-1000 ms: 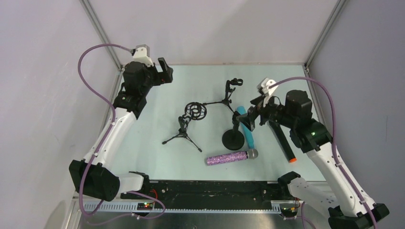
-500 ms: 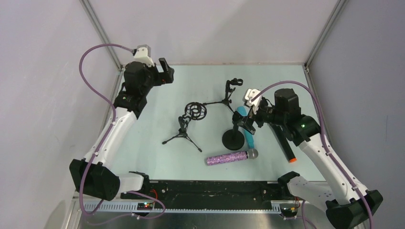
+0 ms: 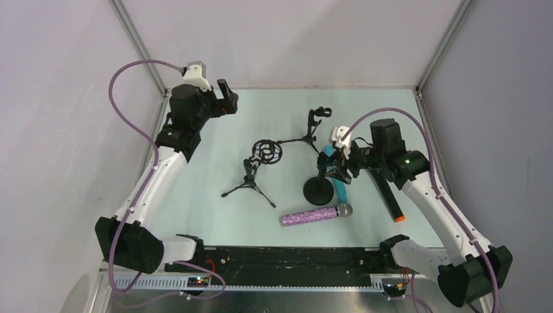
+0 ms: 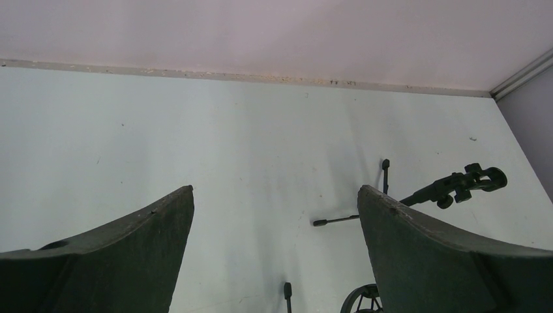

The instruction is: Attach the microphones to the stand

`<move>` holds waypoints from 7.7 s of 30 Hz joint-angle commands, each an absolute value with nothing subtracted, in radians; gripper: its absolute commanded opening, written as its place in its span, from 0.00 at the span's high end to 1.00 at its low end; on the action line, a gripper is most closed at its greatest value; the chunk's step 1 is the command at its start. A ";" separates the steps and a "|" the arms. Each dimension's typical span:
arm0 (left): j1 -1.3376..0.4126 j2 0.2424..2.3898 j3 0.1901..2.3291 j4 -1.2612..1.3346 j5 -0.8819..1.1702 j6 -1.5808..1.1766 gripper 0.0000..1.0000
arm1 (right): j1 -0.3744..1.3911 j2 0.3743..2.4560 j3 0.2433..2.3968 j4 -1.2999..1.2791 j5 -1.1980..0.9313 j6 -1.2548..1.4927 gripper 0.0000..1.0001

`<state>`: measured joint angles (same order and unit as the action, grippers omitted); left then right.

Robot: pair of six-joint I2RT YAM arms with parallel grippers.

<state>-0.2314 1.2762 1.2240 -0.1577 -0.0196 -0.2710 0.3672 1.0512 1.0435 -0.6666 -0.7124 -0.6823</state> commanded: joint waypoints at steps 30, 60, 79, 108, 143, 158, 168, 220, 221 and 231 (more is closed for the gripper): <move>-0.236 1.271 1.233 -0.117 0.019 -0.275 0.02 | 0.485 1.135 1.048 -0.345 -0.641 -0.572 1.00; -0.237 1.265 1.227 -0.111 0.019 -0.280 0.02 | 0.521 1.266 1.147 -0.325 -0.589 -0.590 0.18; -0.237 1.261 1.226 -0.108 0.023 -0.281 0.02 | 0.510 1.218 1.129 -0.408 -0.427 -0.576 0.15; -0.236 1.254 1.227 -0.107 0.028 -0.284 0.02 | 0.072 0.976 0.942 0.118 -0.851 0.155 0.01; -0.236 1.259 1.224 -0.105 0.038 -0.294 0.02 | -0.108 1.463 1.012 -0.699 0.116 0.308 0.01; -0.237 1.254 1.224 -0.103 0.038 -0.293 0.02 | -0.029 1.704 1.085 -0.711 0.040 0.307 0.45; -0.237 1.247 1.224 -0.103 0.036 -0.288 0.02 | -0.061 1.693 1.115 -0.673 -0.098 0.392 0.61; -0.237 1.237 1.219 -0.100 0.032 -0.285 0.02 | 0.070 1.714 1.041 -0.578 0.097 0.449 0.35; -0.238 1.237 1.219 -0.101 0.032 -0.285 0.02 | 0.073 1.715 1.041 -0.578 0.100 0.448 0.35; -0.236 1.237 1.221 -0.101 0.034 -0.285 0.02 | 0.124 1.708 1.022 -0.597 0.166 0.420 0.33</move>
<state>-0.2317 1.2751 1.2228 -0.1364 0.0303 -0.2810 0.0998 1.7092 1.0401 -0.6064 0.1276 0.4255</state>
